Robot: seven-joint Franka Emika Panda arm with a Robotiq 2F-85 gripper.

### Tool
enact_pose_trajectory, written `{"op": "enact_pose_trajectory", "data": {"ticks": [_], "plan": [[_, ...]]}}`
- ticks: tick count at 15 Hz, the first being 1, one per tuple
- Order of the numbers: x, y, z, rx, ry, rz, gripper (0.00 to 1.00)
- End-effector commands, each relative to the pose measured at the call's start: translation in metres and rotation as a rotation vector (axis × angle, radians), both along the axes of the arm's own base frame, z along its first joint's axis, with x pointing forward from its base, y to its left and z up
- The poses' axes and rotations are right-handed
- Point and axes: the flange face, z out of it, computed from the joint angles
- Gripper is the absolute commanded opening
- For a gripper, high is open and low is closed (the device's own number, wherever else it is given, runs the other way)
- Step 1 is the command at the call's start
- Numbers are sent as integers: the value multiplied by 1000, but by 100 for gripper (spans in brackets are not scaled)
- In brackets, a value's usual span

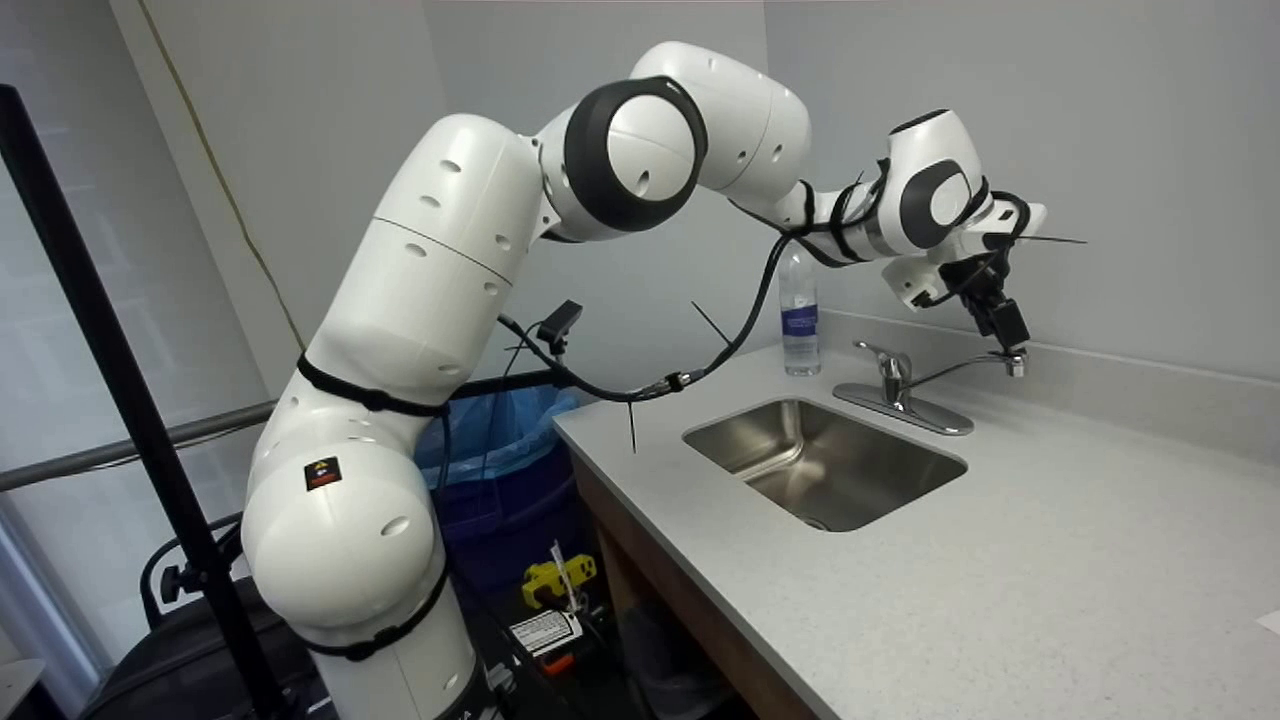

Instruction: Slide the spout to the left

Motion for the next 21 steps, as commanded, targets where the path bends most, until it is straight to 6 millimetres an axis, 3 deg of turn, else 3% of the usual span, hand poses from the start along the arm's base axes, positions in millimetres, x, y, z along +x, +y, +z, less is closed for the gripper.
{"op": "enact_pose_trajectory", "data": {"ticks": [1, 6, 17, 21], "plan": [[-5, -1, 5, 42, 71, 22, 100], [-27, -1, 8, 25, 174, 109, 100], [-95, 10, 1, -23, 349, 383, 100], [-120, 23, 3, -31, 368, 492, 100]]}}
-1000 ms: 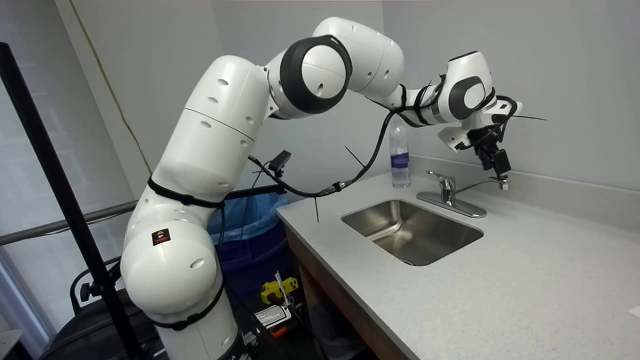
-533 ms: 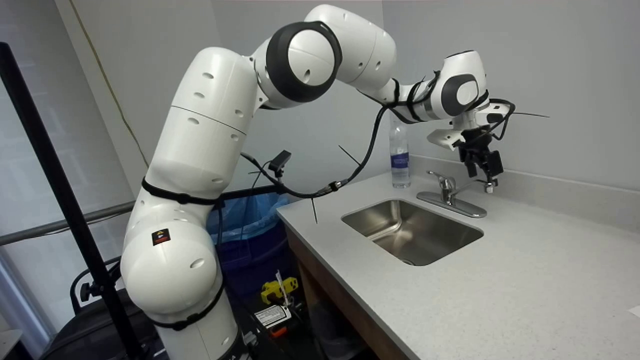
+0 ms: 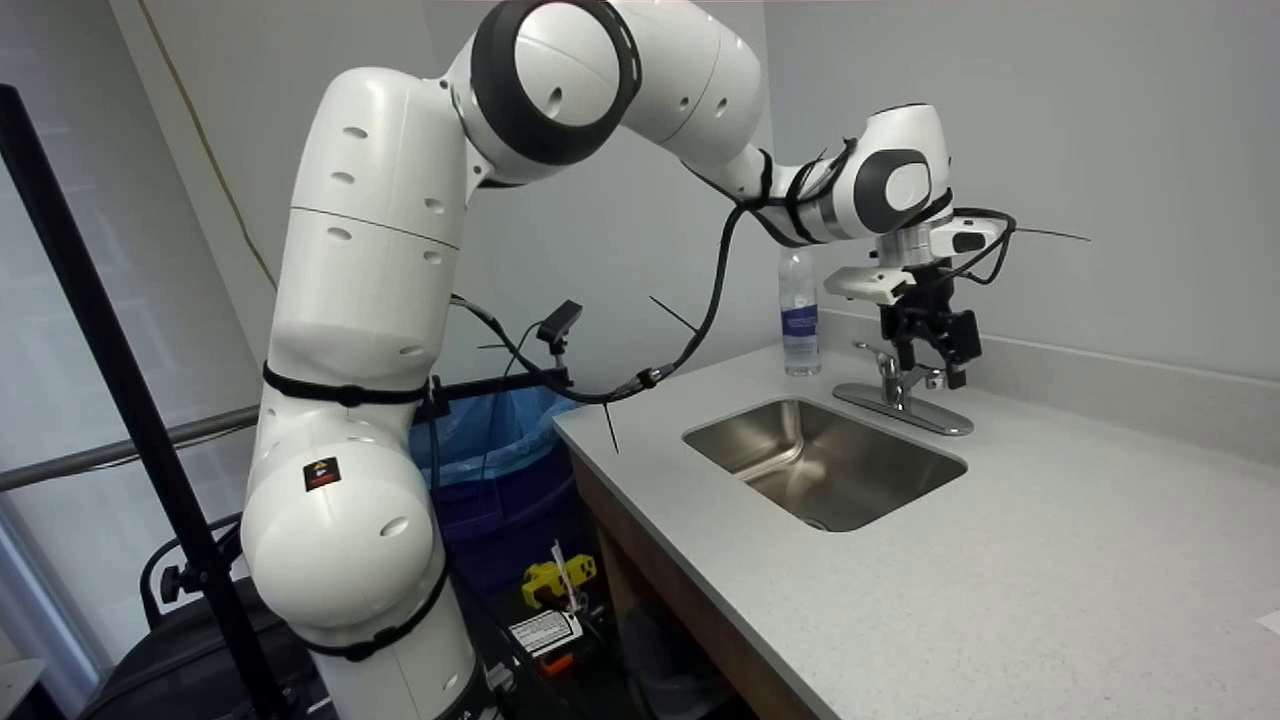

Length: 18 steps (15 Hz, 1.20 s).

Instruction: Slide the spout to the left

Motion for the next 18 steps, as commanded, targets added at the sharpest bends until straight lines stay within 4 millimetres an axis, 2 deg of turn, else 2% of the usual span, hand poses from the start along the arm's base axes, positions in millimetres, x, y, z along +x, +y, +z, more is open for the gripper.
{"op": "enact_pose_trajectory", "data": {"ticks": [1, 6, 8, 14, 18], "plan": [[-41, 15, 3, 16, 55, 106, 100], [-64, 40, -4, 13, 56, 267, 100], [-64, 48, -6, -1, 25, 311, 100], [-58, 50, -10, -19, -53, 339, 100], [-65, 60, -9, -16, -80, 374, 100]]}}
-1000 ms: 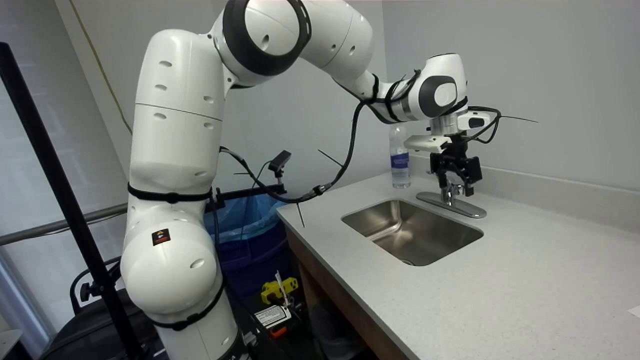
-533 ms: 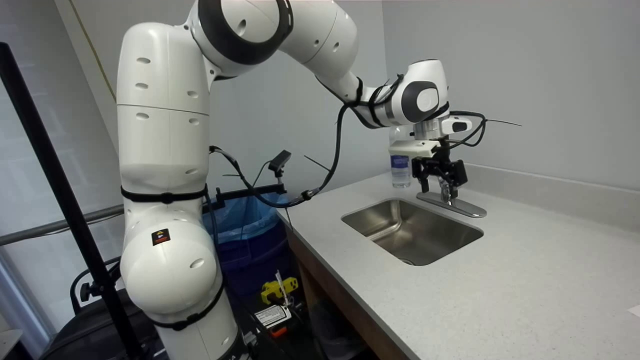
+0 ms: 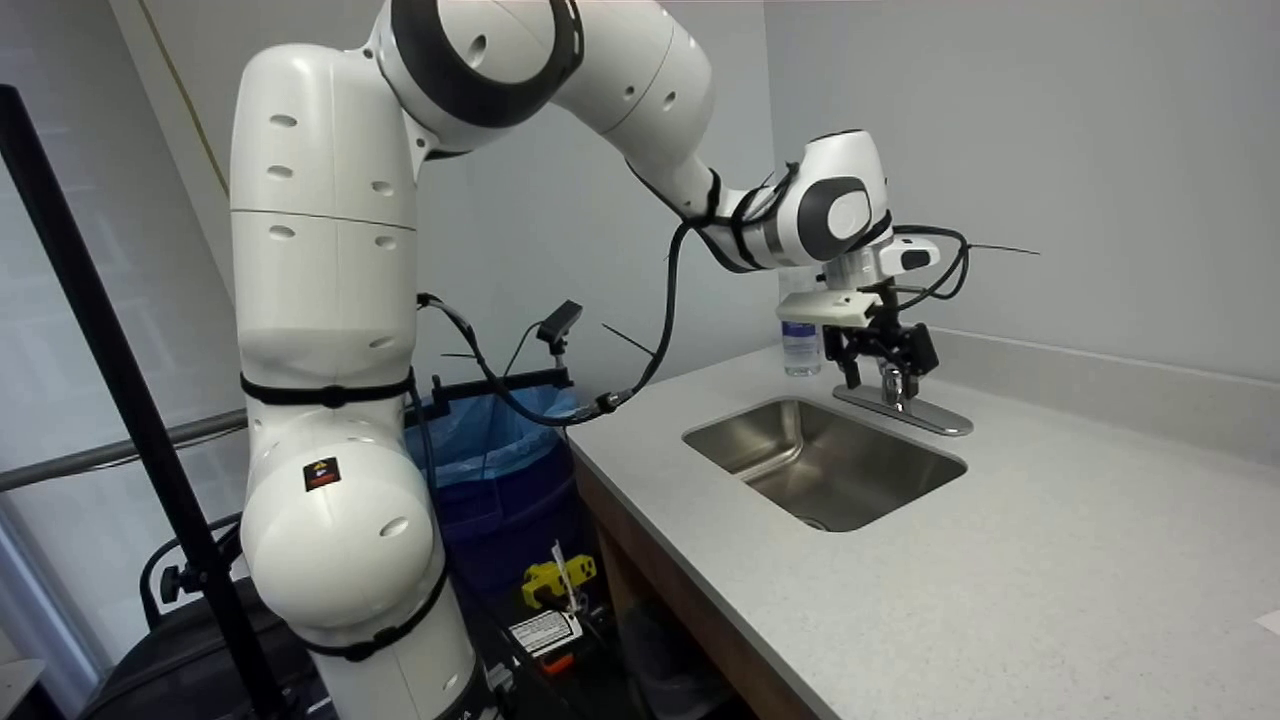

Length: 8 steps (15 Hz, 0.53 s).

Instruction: Slide the spout to the left

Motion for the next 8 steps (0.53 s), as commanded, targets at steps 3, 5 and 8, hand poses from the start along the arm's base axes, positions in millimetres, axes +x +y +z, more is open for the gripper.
{"op": "enact_pose_trajectory", "data": {"ticks": [3, 5, 8], "plan": [[-17, 39, 11, 47, -55, 102, 100], [-24, 55, 15, 72, -56, 125, 100], [-31, 89, 21, 119, -84, 169, 100]]}}
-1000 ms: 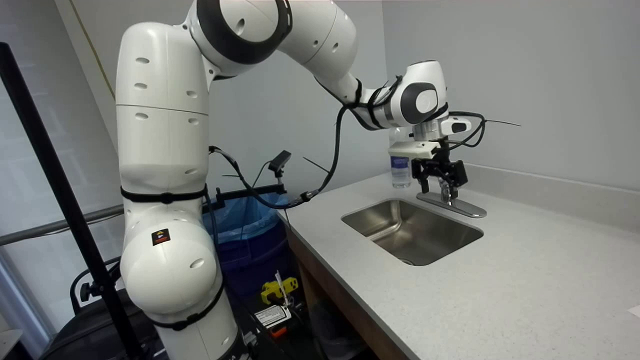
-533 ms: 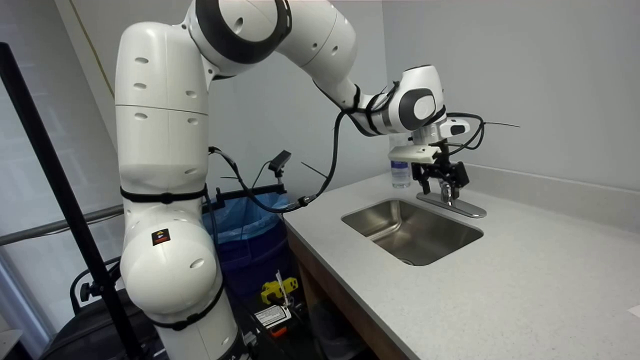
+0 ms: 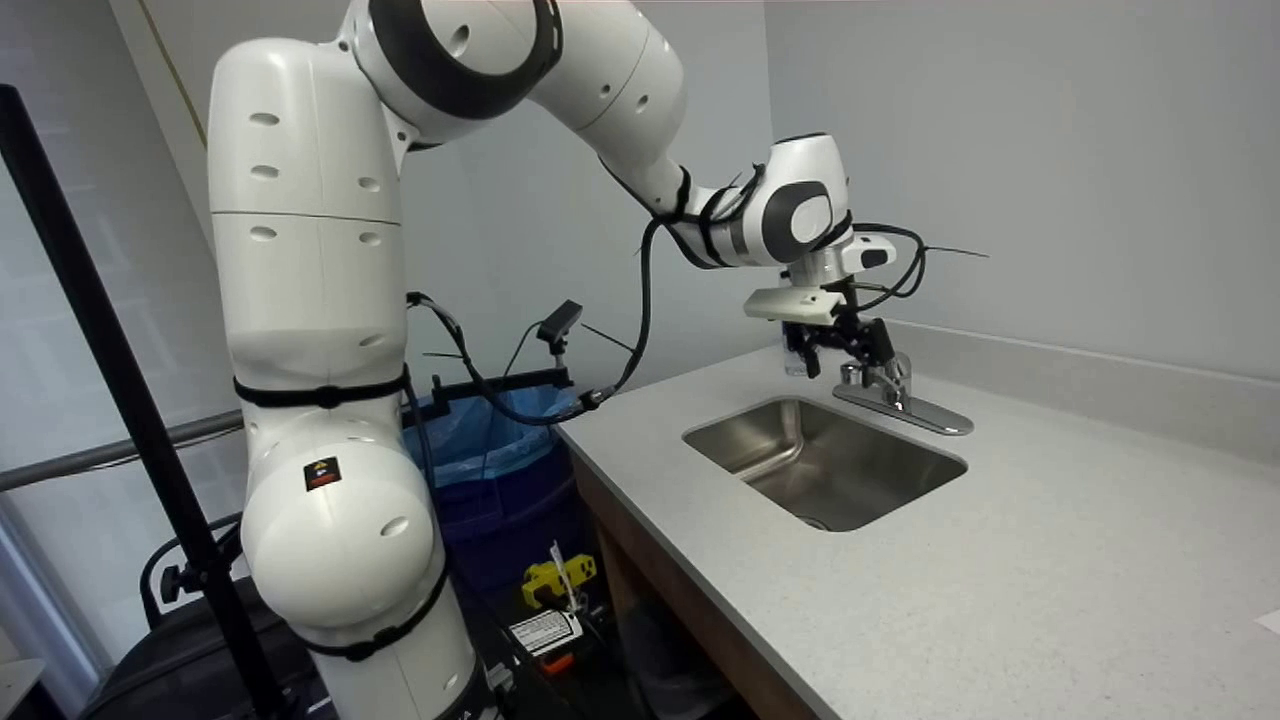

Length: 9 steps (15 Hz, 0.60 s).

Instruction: Slide the spout to the left

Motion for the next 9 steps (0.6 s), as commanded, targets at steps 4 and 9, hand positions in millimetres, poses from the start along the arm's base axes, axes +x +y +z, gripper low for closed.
{"op": "enact_pose_trajectory", "data": {"ticks": [4, 9], "plan": [[-17, 82, 13, 91, -72, 118, 100], [-22, 127, 6, 108, -106, 180, 100]]}}
